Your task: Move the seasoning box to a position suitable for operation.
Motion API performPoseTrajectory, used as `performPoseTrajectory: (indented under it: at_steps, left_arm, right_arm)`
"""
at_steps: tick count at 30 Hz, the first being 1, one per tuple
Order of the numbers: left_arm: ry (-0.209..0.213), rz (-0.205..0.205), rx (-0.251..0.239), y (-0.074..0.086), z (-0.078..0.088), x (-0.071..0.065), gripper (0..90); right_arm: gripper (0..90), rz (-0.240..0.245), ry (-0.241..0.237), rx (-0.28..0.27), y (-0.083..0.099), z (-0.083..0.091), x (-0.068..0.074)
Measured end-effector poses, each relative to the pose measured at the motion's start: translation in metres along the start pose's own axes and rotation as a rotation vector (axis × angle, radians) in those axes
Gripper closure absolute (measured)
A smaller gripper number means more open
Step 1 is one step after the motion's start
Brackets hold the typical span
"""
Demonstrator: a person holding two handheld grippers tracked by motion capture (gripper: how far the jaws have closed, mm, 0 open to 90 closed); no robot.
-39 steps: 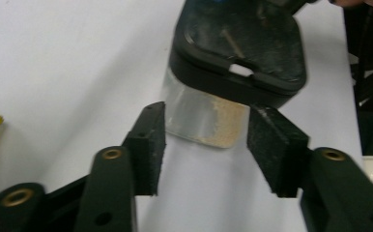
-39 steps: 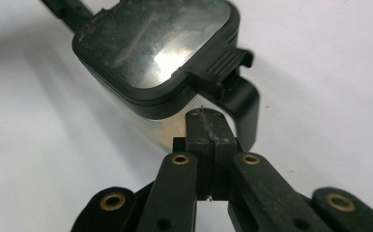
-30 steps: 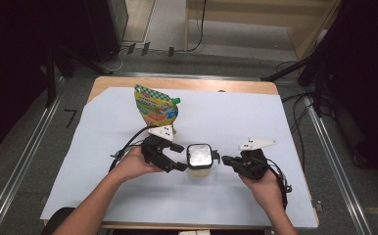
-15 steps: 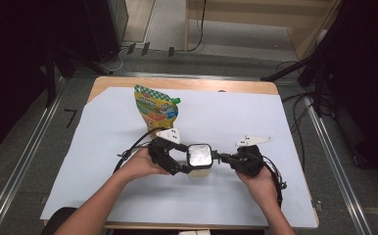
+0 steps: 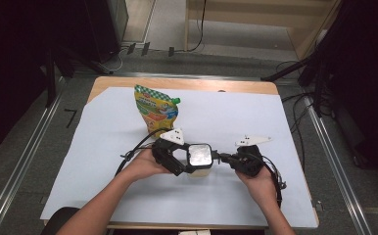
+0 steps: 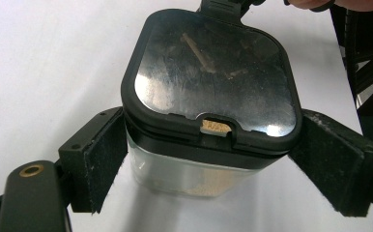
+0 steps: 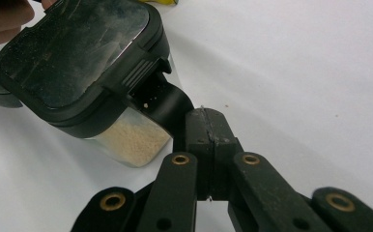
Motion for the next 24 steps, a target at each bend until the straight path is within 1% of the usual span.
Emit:
performPoseTrajectory:
  at_steps: [2,8,12,19,24]
  left_arm:
    - [-0.001,0.0,0.002,0.0,0.0,0.0,15.6]
    - [0.0,0.001,-0.017,-0.006,0.004,-0.001,15.5]
    - [-0.005,-0.006,-0.011,-0.007,0.005,-0.001,15.5]
    - [0.005,0.004,-0.016,-0.013,0.007,-0.002,14.6]
    - [-0.003,-0.005,-0.014,-0.017,0.008,-0.003,14.4]
  right_arm:
    - [90.0,0.0,0.0,0.0,0.0,0.0,0.0]
    - [90.0,-0.001,0.002,0.0,0.0,0.0,0.0]
    - [90.0,-0.001,0.003,0.0,0.0,0.0,0.0]
    - [90.0,-0.001,0.004,0.001,0.0,0.0,0.0]
    - [90.0,-0.001,0.008,0.001,0.0,0.0,0.0]
Point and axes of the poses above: each handheld gripper's, and its own axes: z roughly backward along the jaws, y roughly out of its underside, x roughly to its left, the point moved 7 cm from there along -z, roughly forward along the jaws, and after that the axes turned 5 degrees about -y, right-handed, at the moved point
